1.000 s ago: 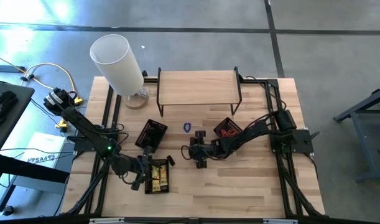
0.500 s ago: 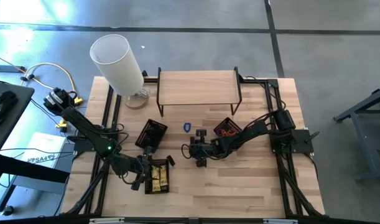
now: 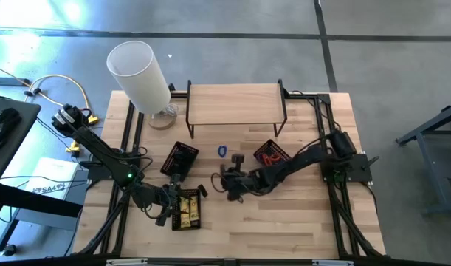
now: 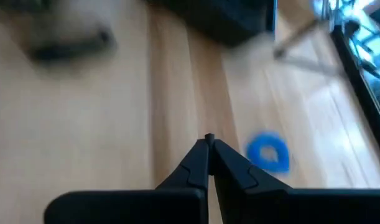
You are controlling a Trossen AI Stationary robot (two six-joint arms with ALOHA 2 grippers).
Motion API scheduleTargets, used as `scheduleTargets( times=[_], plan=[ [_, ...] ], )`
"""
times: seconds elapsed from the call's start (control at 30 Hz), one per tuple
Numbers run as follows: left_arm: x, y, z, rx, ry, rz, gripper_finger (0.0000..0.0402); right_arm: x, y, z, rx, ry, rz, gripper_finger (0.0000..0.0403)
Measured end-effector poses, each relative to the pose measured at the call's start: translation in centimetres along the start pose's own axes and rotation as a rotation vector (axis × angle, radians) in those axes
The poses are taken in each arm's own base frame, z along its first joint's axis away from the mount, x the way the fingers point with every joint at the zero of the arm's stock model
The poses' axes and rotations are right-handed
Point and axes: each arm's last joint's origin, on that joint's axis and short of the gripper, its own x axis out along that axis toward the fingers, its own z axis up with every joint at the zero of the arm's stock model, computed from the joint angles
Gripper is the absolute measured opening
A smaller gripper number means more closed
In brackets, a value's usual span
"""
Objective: Pick & Place Office Desk Supplies
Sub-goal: Put the top black rubber band into the top left black bin
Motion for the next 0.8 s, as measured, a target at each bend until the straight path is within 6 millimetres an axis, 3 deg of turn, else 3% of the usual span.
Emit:
scheduleTargets(
  times=[0.2, 0.4, 0.6, 0.8],
  plan=[
    [0.0, 0.0, 0.1, -0.009, -0.017, -0.005, 0.0227, -3.5, 1.1, 3.9, -0.003, -0.143, 0.059, 0.0003],
    [0.0, 0.0, 0.2, -0.022, -0.024, -0.004, 0.0227, -6.5, 3.0, 7.3, 0.034, -0.314, 0.268, 0.0003],
    [0.2, 0.3, 0.7, -0.017, -0.058, 0.008, 0.0227, -8.1, 4.2, 8.5, 0.081, -0.455, 0.395, 0.0003],
    [0.9, 0.8, 1.0, 0.006, -0.102, 0.028, 0.0227, -7.9, 4.1, 8.6, 0.131, -0.448, 0.527, 0.0003]
  ],
)
